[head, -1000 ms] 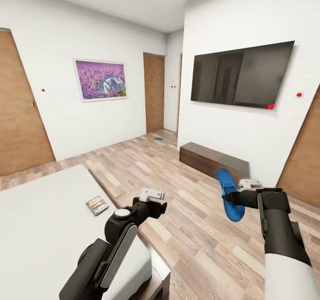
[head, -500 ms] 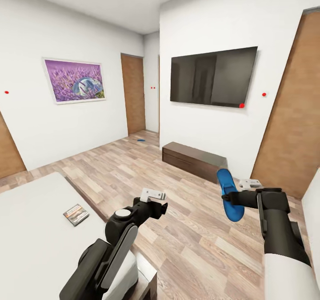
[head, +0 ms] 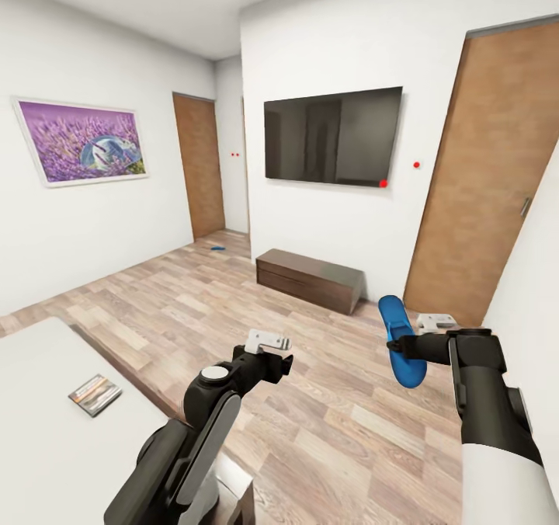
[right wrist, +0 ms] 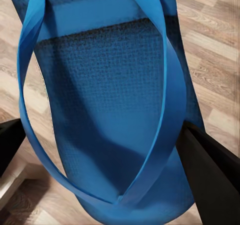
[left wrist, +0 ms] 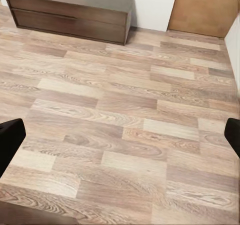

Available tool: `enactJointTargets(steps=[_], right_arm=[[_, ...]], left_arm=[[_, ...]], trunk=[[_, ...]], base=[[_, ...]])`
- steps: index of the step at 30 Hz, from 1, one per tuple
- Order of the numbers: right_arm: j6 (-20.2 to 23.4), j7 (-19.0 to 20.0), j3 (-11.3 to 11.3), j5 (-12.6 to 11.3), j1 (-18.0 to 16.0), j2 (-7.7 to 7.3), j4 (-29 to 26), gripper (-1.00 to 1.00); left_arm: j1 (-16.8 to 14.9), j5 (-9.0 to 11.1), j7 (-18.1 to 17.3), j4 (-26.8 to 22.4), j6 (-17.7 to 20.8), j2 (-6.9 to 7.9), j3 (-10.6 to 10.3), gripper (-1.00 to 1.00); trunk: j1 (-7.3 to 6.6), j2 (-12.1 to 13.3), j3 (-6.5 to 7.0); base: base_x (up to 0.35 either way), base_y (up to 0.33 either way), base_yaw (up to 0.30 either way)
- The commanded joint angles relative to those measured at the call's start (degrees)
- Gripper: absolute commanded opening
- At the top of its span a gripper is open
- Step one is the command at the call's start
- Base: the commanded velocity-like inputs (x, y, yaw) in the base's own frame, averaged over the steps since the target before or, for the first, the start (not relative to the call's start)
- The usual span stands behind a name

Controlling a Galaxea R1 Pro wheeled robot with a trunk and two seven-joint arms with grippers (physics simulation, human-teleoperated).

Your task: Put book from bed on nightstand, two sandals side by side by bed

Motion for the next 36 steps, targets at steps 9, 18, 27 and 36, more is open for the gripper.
enactJointTargets(steps=[9, 18, 27, 36], right_arm=[[0.14, 0.60, -0.01, 0.49, -0.03, 0.04, -0.03, -1.00], [0.14, 0.60, -0.02, 0.49, -0.03, 0.09, -0.03, -1.00], [0.14, 0.60, -0.02, 0.49, -0.03, 0.06, -0.03, -1.00], [0.14, 0.60, -0.02, 0.49, -0.03, 0.01, -0.03, -1.00]], left_arm=[[-0.03, 0.62, 0.55, -0.04, 0.19, 0.00, -0.05, 1.00], [-0.03, 0.62, 0.55, -0.04, 0.19, 0.00, -0.05, 1.00], [-0.03, 0.62, 0.55, -0.04, 0.19, 0.00, -0.05, 1.00], [-0.03, 0.62, 0.55, -0.04, 0.19, 0.00, -0.05, 1.00]], trunk=[[0.02, -0.05, -0.02], [0.02, -0.05, -0.02], [0.02, -0.05, -0.02], [0.02, -0.05, -0.02]], base=[[0.000, 0.000, -0.227], [0.000, 0.000, -0.216], [0.000, 0.000, -0.214], [0.000, 0.000, -0.213]])
